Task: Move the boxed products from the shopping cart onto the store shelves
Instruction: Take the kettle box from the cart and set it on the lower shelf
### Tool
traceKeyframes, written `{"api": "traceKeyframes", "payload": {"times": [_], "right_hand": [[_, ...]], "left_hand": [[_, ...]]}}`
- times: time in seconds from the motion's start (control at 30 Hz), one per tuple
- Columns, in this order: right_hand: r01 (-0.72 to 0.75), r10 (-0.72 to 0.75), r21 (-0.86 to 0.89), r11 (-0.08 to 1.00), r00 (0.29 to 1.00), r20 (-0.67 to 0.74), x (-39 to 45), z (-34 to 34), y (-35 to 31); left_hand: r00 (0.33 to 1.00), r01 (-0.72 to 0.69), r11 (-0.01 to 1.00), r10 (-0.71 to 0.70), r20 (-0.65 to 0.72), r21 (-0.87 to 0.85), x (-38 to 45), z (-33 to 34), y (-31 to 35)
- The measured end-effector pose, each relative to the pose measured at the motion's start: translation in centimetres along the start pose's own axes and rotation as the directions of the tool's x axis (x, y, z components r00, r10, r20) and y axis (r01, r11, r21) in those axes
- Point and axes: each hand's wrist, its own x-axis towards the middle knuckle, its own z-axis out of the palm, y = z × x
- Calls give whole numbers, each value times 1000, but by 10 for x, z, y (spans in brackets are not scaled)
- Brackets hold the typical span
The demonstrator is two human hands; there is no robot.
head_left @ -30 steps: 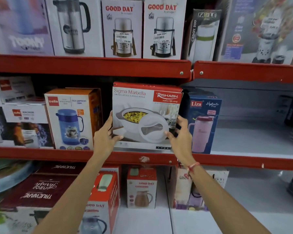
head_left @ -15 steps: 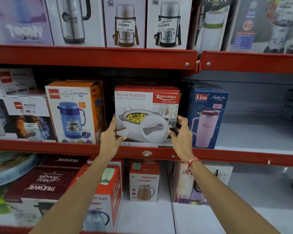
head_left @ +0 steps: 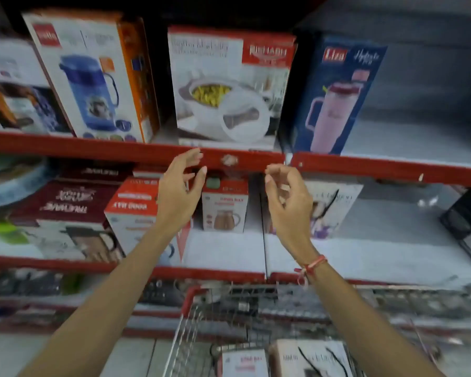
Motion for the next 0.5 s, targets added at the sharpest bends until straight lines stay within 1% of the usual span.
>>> {"api": "traceKeyframes", "payload": {"times": [0.07, 0.13, 0.2, 0.23, 0.27, 0.3, 0.33, 0.37, 0.4, 0.47, 0.5], "right_hand": [[-84, 86, -30, 996, 994, 72, -36, -3, 16], [-200, 211, -89, 976, 969, 130, -75, -6, 39], [-328, 354, -161, 931, 918, 179, -118, -10, 64], [-397, 435, -203, 895, 875, 210, -142, -12, 79], [-471, 527, -249, 846, 811, 254, -164, -14, 93], [-539, 624, -322, 779, 720, 303, -188, -16, 110], [-579, 717, -426, 695, 603, 350, -210, -19, 123], [-585, 796, -540, 604, 481, 369, -236, -22, 142], [-573, 849, -626, 528, 376, 371, -259, -25, 155], [-574, 903, -699, 426, 224, 366, -304, -29, 181], [-586, 914, -707, 396, 175, 367, -324, -30, 194]], "left_hand": [[994, 83, 997, -83, 74, 1, -36, 9, -10], [971, 179, 983, -181, 154, 32, -75, 17, -29], [929, 275, 959, -282, 240, 62, -118, 26, -49], [899, 321, 942, -336, 282, 101, -142, 30, -60], [864, 360, 920, -392, 315, 156, -166, 35, -72], [813, 406, 884, -465, 350, 231, -190, 40, -82], [741, 461, 835, -548, 388, 299, -216, 46, -92], [648, 517, 777, -630, 428, 360, -240, 51, -98], [557, 554, 720, -694, 456, 418, -263, 57, -102], [402, 615, 608, -789, 464, 502, -306, 67, -108], [333, 647, 551, -826, 454, 527, -325, 72, -111]]}}
